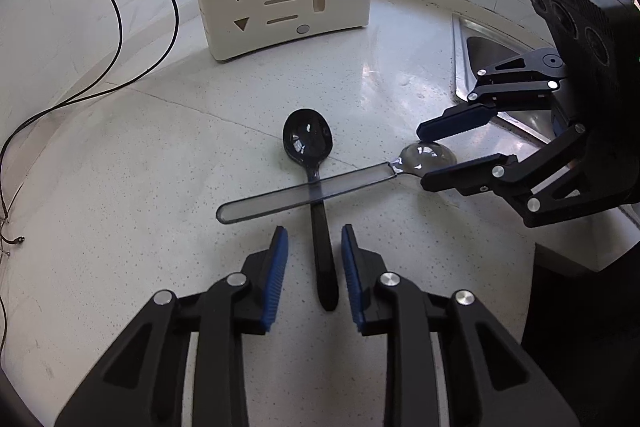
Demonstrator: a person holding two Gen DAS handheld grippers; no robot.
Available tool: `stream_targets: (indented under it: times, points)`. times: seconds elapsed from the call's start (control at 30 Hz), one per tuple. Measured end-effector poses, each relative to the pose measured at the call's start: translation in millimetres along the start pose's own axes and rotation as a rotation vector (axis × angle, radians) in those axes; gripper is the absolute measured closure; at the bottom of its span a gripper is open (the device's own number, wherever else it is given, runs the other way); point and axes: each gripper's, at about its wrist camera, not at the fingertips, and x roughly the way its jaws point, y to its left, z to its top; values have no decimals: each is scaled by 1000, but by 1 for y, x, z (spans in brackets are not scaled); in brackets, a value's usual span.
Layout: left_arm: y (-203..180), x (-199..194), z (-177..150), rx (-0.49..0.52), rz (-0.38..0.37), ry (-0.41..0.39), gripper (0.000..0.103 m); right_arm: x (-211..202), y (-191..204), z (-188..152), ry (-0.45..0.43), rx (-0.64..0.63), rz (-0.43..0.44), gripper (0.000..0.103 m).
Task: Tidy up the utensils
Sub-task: 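Grasp the black spoon handle with the left tool while the right tool approaches the clear spoon bowl, then lift the black spoon with the left tool while the right tool straddles the clear spoon bowl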
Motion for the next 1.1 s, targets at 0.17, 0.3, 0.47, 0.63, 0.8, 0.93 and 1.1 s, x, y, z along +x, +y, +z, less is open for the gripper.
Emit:
stream_targets:
  times: [0.17,0.3,0.47,0.63,0.8,0.93,1.1]
  points:
    - [12,1,5,-29,-19,0,95,-4,-10,-3,-11,55,26,69]
    - [13,0,5,-25,-31,-14,95,-12,-16,-4,-32,93,21,71]
    - [15,-5,7,-32,-51,-46,95,-22,-23,-10,-48,130,-3,73]
    - [22,-10,11,-48,-44,-67,95,-28,-29,-15,-63,167,-2,74]
    - [33,-23,14,-65,-19,-104,95,-42,-29,-15,-103,191,-17,75]
    - [48,-34,17,-95,17,-134,95,-59,-33,-13,-143,207,-45,76]
    - [68,-42,22,-143,36,-166,95,-75,-42,-7,-192,250,-74,79]
